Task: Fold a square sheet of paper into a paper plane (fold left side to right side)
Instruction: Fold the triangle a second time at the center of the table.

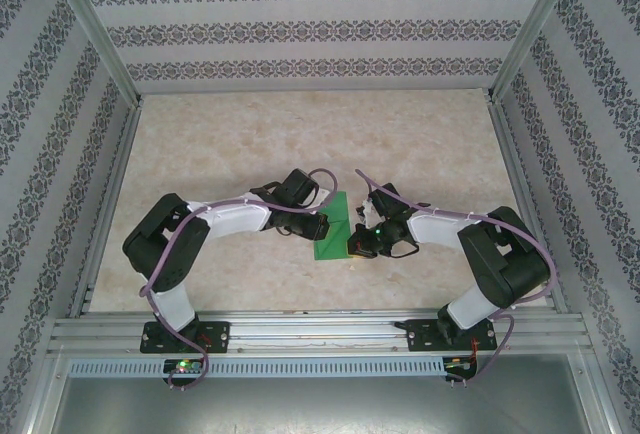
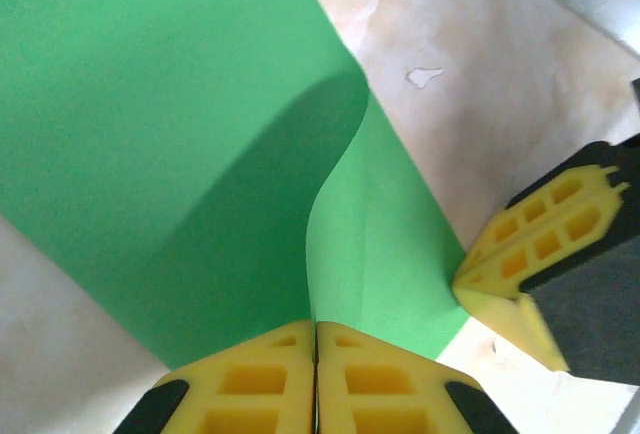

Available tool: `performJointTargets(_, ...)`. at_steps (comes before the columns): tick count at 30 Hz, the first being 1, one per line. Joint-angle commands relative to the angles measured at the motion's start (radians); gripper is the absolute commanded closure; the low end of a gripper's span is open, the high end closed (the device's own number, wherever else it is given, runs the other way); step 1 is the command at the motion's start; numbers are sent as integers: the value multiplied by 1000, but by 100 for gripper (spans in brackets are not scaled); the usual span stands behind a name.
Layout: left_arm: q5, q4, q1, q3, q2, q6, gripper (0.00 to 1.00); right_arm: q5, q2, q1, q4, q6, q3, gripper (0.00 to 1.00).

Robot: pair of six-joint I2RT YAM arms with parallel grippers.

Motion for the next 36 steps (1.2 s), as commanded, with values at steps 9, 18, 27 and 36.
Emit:
performJointTargets(9,-3,-5,27,42,49,72,94,29,23,-10,-58,-24,9,100)
performJointTargets(18,-10,-15,35,56,68,86,94,27,28,-18,-64,-28,9,100)
performJointTargets(27,-12,-11,35,57,90,90,93,25,28,-19,-64,-28,12,100)
performJointTargets(36,-18,-11,35,48,127,95,94,-46,-55,-34,-23,1,21,100)
